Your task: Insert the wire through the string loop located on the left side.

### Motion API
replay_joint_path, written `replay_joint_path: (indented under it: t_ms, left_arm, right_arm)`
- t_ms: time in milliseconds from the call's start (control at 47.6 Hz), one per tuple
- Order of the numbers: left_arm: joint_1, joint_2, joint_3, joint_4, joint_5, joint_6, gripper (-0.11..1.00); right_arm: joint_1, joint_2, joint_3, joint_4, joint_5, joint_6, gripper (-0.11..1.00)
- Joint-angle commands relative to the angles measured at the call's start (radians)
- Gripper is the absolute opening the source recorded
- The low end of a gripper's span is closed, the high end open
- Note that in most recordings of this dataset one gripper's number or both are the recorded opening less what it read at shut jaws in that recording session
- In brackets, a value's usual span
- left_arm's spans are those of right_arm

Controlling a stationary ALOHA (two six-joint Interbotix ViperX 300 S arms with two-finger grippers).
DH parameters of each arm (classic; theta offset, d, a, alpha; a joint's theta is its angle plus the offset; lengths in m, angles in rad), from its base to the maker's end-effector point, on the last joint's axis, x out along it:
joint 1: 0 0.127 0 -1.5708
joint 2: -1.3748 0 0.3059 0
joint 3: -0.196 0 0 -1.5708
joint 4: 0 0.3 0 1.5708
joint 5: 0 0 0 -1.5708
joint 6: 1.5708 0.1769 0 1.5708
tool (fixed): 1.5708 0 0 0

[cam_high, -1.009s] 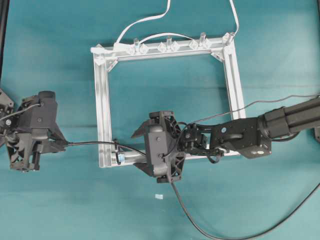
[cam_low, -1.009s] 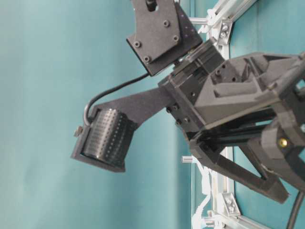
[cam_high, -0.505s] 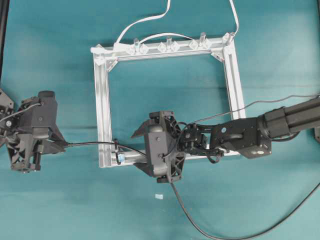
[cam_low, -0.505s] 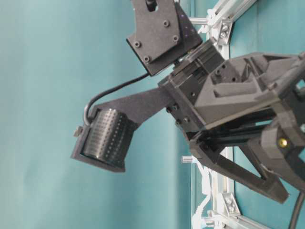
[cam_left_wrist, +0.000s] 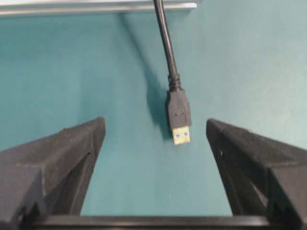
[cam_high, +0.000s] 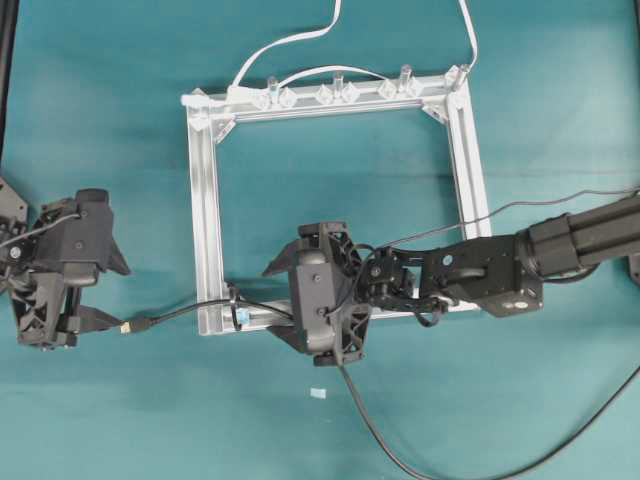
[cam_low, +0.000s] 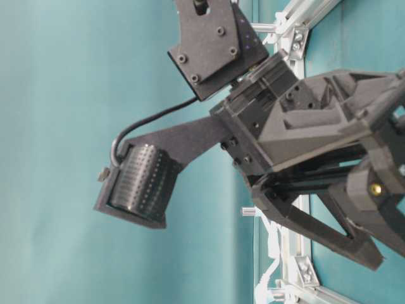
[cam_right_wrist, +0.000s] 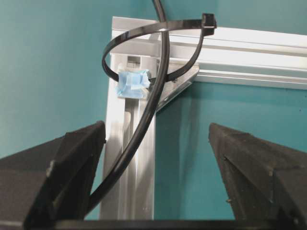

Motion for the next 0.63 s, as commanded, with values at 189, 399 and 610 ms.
replay_joint_path:
  t_ms: [189, 399, 610]
  left_arm:
    - [-0.003, -0.028, -0.026, 0.011, -0.011, 0.04, 0.87]
    - [0.0, -0.092, -0.017, 0.011, -0.008, 0.077, 0.87]
    - [0.012, -0.173, 0.003, 0.012, -0.006, 0.08, 0.87]
  right_arm:
    - [0.003, -0.061, -0.014, -0.003, -0.012, -0.003, 0.88]
    - [-0.011, -0.117, 0.003, -0.002, -0.055, -0.006, 0.88]
    - [-0.023, -0.163, 0.038, -0.003, -0.097, -0.006, 0.88]
